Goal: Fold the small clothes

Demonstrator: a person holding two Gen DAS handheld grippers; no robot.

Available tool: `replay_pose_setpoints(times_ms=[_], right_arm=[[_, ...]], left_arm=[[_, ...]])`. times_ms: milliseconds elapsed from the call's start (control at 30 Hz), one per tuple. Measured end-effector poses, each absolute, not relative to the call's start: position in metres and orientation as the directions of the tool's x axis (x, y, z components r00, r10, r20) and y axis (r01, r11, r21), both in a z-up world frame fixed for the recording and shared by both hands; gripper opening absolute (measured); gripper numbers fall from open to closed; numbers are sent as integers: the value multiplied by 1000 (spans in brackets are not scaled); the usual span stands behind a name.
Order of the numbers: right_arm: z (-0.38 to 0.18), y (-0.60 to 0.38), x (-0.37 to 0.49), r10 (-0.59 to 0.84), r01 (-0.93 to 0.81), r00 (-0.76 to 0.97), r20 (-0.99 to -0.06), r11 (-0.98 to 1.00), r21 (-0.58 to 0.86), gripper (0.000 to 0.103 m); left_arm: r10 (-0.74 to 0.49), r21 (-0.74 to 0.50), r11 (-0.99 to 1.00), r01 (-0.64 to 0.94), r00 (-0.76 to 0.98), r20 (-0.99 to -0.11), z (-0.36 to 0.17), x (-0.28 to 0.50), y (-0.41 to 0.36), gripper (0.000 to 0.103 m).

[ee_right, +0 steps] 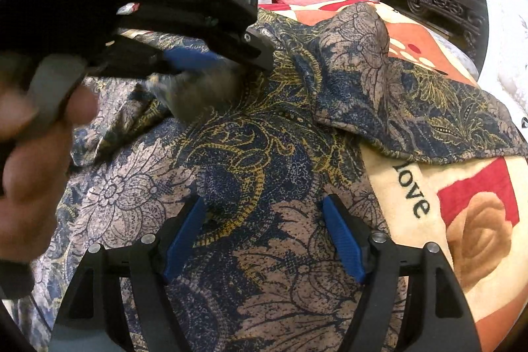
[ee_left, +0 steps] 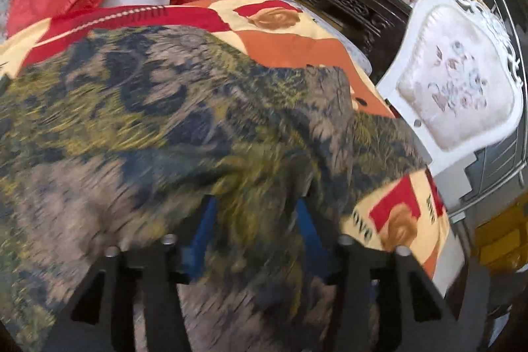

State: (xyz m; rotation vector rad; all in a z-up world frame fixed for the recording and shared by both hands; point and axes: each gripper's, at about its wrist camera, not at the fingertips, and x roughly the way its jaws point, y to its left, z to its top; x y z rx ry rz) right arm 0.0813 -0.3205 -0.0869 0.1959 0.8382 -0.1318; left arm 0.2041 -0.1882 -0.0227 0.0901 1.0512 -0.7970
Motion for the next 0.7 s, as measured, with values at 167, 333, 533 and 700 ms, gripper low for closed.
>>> replay_pose_setpoints(times_ms=[167,333,533,700], right_arm=[[-60,-345,74,50,170,655,-754,963,211,87],[-7,-352,84,77,29,792,-605,986,164,83],[-44,-314,145,258,-182,647,-717,966,184,34],[-47,-369,118,256,-4,708,-658,934,358,44]], left_arm=[[-443,-144,818,557,448,-777,-17,192,-98,60],[-177,-56,976,209,628,-758,-35,218,7,37],[-122,-80,992,96,605,-787,-73,221,39,14],[-94,-14,992,125,659,-746,-85,206,33,16]])
